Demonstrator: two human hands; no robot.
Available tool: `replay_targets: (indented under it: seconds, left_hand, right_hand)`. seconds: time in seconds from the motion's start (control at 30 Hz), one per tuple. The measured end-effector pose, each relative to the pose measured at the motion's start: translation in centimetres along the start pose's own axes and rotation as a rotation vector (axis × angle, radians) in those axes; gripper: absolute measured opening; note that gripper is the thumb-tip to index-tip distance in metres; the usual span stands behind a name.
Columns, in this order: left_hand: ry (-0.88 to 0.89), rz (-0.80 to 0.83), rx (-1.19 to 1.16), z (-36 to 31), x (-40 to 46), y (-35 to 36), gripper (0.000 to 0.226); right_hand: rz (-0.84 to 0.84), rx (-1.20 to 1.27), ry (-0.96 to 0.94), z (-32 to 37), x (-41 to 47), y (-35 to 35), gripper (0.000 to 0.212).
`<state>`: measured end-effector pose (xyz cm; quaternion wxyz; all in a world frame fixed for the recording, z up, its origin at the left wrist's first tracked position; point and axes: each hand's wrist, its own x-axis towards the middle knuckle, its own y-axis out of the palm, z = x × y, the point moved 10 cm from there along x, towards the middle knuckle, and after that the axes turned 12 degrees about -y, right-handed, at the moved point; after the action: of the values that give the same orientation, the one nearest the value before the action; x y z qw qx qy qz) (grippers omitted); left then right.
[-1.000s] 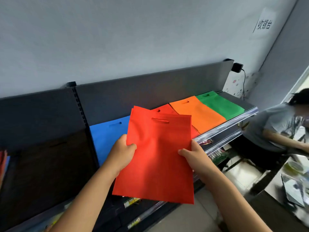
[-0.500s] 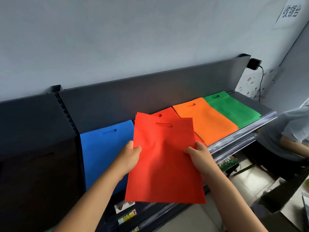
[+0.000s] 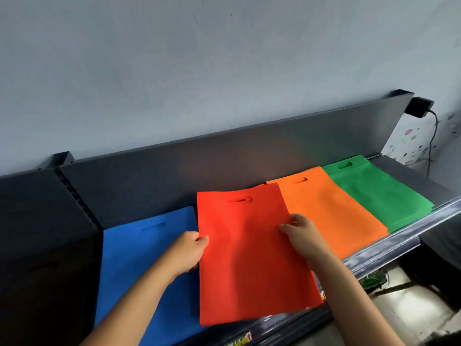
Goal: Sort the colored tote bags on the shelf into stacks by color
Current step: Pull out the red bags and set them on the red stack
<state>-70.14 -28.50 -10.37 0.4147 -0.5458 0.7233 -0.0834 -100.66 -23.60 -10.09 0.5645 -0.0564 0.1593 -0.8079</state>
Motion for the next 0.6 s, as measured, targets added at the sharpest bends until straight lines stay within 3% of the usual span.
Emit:
replay_targets:
  seconds: [0.17,0.3,0.4,0.5,0.6]
  left_hand:
    - [-0.133,-0.063,0.106,0.2,1.6,1.6,0.030]
    - [-0.213,-0.076,0.063,0.6,2.8,2.6,0.027]
    - [-0.262,-0.125,0.103,0.8,2.9,2.8,0.024]
    - [-0.270,-0.236,0.110,0.4,2.7,2.4,0.020]
    - [-0.287,-0.411,-0.009,0.5,1.7,1.3,0.019]
  right_hand:
    - [0.152,-0.284,-0.089,-1.0,6.6,0.6,0.027]
    - [0.286,-0.456,-0.148,-1.7,10.1,0.9,0.052]
    - [0.374,-0.621,-0.171,-2.8,11.6,1.3,0.046]
    - [0.387,-0.681,-0.189,-2.8,12.9,1.3,0.041]
    - [0.311,-0.689,-0.182,-1.7,13.7,0.6,0.053]
